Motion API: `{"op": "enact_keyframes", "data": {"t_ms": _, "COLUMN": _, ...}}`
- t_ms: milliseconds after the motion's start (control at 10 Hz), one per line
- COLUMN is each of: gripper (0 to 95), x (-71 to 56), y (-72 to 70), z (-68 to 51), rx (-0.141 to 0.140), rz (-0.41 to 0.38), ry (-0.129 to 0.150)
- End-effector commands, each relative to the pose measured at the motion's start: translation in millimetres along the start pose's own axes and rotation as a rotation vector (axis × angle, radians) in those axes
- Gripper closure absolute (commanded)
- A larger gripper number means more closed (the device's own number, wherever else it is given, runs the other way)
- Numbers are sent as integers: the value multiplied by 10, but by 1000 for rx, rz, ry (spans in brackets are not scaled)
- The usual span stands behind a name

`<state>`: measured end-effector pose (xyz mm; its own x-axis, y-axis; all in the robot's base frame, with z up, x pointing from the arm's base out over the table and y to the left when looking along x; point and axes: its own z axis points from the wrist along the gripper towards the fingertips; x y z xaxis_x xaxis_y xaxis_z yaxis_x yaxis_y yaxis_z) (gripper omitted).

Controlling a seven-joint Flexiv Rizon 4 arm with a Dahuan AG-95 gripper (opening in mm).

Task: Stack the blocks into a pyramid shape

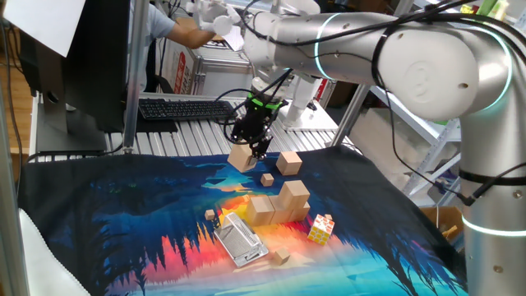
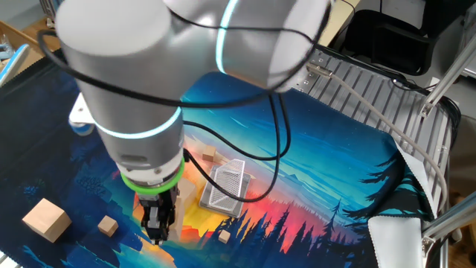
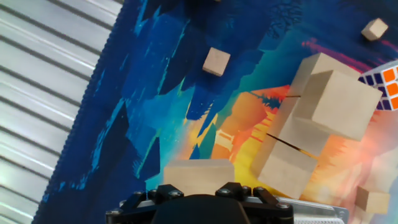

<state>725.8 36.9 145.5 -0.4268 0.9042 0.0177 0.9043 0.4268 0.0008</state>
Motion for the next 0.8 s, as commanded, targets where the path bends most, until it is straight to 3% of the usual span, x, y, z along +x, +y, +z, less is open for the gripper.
{"op": "enact_keyframes", "data": {"t_ms": 100, "gripper": 950, "x": 0, "y": -18, "z": -8, "rx": 37, "rz": 139, "ry": 10}}
{"op": "enact_keyframes", "data": {"t_ms": 300, "gripper": 950, "x": 0, "y": -18, "z": -8, "rx": 29, "rz": 125, "ry": -2}}
{"op": "enact_keyframes", "data": {"t_ms": 400, "gripper": 950, "x": 0, "y": -18, "z": -8, "rx": 22, "rz": 86, "ry": -37}}
{"op": "enact_keyframes", "data": {"t_ms": 600, "gripper": 950, "x": -16, "y": -19, "z": -10, "rx": 40, "rz": 101, "ry": -76}}
{"op": "enact_keyframes", "data": {"t_ms": 700, "gripper": 950, "x": -47, "y": -27, "z": -26, "rx": 47, "rz": 110, "ry": -78}}
{"op": "enact_keyframes", "data": {"t_ms": 800, "gripper": 950, "x": -121, "y": -43, "z": -50, "rx": 72, "rz": 144, "ry": -79}}
